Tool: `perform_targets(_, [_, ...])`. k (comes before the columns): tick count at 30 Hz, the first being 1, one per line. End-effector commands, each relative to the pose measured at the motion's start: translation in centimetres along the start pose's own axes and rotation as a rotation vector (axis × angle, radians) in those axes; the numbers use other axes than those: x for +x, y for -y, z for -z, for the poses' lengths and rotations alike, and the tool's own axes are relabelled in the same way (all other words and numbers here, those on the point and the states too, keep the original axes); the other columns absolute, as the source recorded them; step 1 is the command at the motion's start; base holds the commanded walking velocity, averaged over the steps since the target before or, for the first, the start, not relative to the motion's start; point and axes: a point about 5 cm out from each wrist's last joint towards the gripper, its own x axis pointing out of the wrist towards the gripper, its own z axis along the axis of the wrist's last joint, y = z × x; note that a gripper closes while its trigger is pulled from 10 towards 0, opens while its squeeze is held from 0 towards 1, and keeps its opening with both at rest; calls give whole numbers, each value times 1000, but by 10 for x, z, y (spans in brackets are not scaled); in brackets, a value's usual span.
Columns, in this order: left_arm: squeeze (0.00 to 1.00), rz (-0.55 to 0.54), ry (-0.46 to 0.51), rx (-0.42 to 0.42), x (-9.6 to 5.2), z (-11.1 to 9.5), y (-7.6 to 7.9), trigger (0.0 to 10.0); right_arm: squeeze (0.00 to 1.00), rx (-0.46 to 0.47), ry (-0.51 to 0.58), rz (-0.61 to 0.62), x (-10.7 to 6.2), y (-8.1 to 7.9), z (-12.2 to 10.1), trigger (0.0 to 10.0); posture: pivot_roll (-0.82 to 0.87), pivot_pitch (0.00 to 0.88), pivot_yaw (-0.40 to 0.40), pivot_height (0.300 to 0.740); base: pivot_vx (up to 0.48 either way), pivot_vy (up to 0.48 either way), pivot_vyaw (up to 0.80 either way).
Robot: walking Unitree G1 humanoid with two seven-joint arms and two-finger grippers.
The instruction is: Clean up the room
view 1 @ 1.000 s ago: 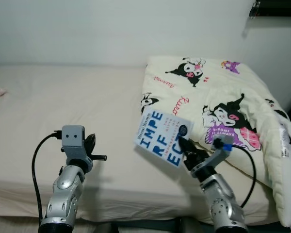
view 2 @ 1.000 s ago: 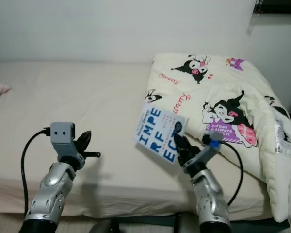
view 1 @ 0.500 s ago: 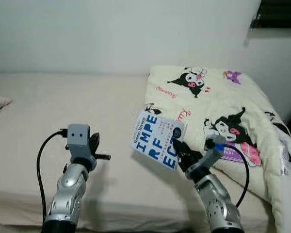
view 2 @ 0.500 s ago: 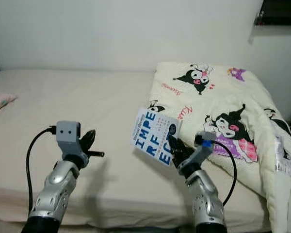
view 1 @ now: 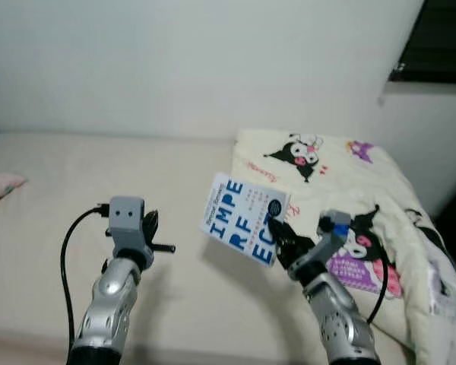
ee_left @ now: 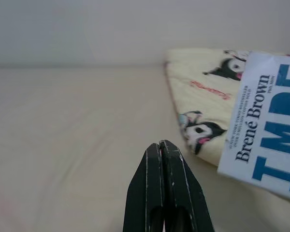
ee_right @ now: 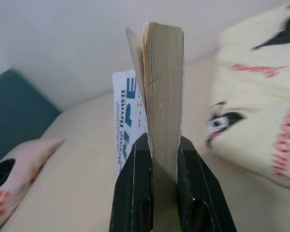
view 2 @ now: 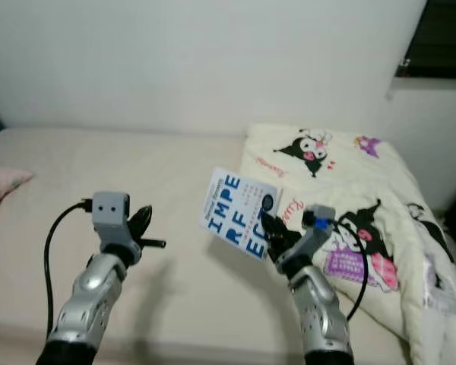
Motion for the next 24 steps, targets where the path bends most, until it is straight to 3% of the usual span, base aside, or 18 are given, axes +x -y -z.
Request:
perform_targets(1, [0, -1, -21, 17, -1, 6, 0, 10000, 0, -28, 37, 43, -2, 4, -5, 10000, -63, 0, -8, 740, 0, 0, 0])
perform_targets(14, [0, -2, 13, 33, -2, -1, 2, 10000, 0, -74, 18, 90, 1, 5, 1, 10000, -46, 0, -19, 740, 0, 0, 0])
perform_targets(24, [0, -7, -13, 45, -2, 3, 4, 10000, 0, -105, 4, 106, 3, 5, 1, 10000, -54, 0, -21, 740, 0, -39, 0])
